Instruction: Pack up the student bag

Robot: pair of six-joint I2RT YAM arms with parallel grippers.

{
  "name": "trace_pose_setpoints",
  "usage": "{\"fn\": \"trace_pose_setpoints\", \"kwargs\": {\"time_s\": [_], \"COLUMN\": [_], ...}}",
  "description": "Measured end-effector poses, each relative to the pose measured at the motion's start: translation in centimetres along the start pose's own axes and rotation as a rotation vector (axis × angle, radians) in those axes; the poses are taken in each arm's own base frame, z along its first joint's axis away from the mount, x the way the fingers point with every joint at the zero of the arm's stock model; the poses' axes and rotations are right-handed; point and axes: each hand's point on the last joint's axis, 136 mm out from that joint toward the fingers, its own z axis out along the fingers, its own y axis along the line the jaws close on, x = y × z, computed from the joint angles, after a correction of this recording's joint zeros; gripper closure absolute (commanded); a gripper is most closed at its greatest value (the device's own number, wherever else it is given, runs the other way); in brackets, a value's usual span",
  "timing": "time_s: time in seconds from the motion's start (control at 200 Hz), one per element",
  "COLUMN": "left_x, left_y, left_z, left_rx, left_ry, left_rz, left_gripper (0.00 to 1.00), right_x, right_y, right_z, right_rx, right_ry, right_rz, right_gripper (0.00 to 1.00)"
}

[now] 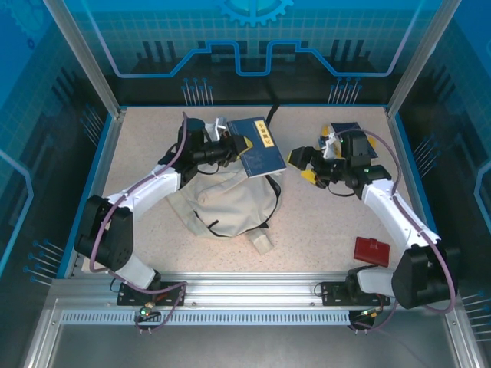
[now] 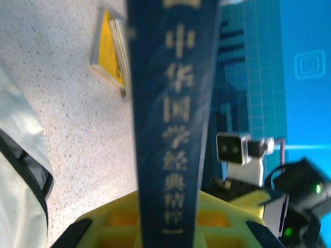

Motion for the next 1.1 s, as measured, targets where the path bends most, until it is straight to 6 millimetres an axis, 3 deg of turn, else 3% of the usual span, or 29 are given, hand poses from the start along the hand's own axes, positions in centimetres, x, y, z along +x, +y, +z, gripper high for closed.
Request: {"fn": "trace_pose_setpoints", "kwargs": {"time_s": [0.315,0.44,0.67,0.93,1.096], "left_x": [-2.5,-2.6,-2.7,-2.6,-2.3], "left_y": [-0.6,-1.5,-2.8,-3.3,-2.9], "left_z": [-0.3,-0.1,0.0,0.0,0.2], "left_rx": [-0.009,0.019,0.058,0.082,0.083], "left_ry": [-0.161,-0.183,-0.218,-0.252,-0.255], "left_rz": [-0.09,-0.104,-0.124,-0.154,-0.178], "left_gripper": [0.99,0.99,1.0,1.0,1.0], "right_x": [1.5,0.8,-0.3,-1.5,-1.5], "right_y": [3.8,5.8,7.9,8.1,7.7], "right_z": [3.4,3.9,3.9,4.6,6.0], "right_rx": [-0.179,-0.271,-0.351,-0.38,-0.382], "right_ry": [-0.03,-0.073,-0.13,-0.167,-0.16], "right_rz": [0.151,0.181,0.232,0.304,0.354], "right_gripper": [0.0,0.01,0.08,0.27,0.53]}}
